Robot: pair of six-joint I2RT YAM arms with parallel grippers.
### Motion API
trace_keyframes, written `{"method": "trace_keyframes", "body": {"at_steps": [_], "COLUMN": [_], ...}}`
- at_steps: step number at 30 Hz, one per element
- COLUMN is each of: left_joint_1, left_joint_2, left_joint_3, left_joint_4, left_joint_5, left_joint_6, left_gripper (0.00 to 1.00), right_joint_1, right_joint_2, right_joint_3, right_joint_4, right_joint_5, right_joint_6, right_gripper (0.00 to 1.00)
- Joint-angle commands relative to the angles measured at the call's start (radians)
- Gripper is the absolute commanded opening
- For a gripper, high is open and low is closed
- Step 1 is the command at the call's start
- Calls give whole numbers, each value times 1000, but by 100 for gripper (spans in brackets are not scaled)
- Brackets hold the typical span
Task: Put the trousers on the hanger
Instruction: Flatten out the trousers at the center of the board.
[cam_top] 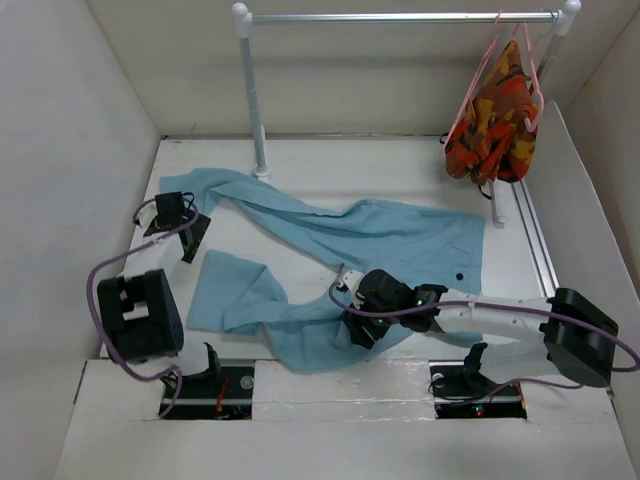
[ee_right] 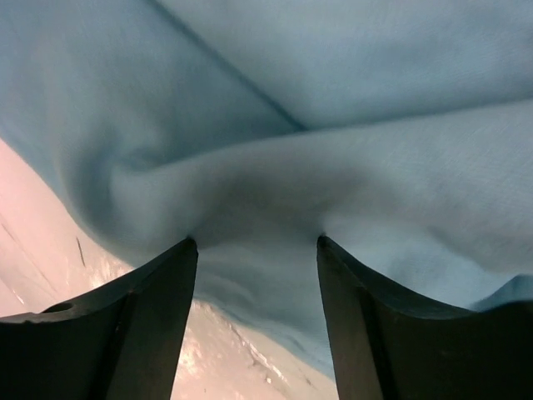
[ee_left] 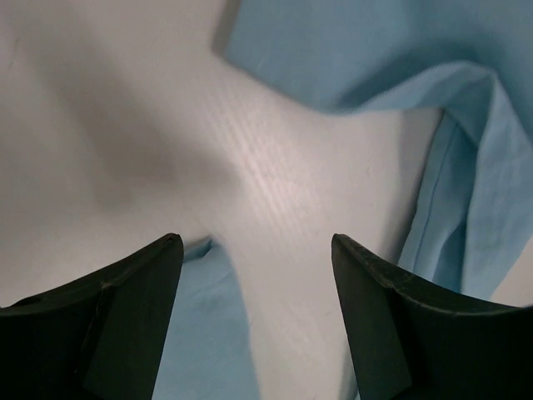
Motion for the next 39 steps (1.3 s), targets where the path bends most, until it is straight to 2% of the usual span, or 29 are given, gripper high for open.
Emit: {"method": "trace_keyframes", "body": {"at_steps": [1,7,11,17,21,28,32,36,39], "left_joint_1": [1,1,10,29,38,38,38,38,38], "left_joint_2": [114,395,483,535,514,444,470,513,584], "left_joint_3": [148,430,472,486,450,444,453,464,532], "left_joint_4": [62,-50,-114,-191,-198,-208,-252,-226,-235], "left_joint_5": [-65,-159,-181,-142,-92,-139,-135,-113,-121], "left_joint_6": [-57,24,23,-101,-155,-163,-197,-215,-214], "left_gripper": [68,66,66,59,59,61,58,56,54], "right_joint_1": [25,34,34,34,34,34,34,25,25], "right_joint_2": [-63,-179,-230,-147,-112,-71,-41,-34,-37], "right_joint_3": [-26,-69,-78,-18,5,28,52,68,88], "right_joint_4": [-31,-110,-99,-93,-76,-55,-55,-70,-94], "right_joint_5": [17,32,73,74,77,81,77,86,100], "right_joint_6": [11,41,41,27,13,-16,-36,-65,-77], "right_gripper": [66,66,66,66,66,66,66,66,66]}}
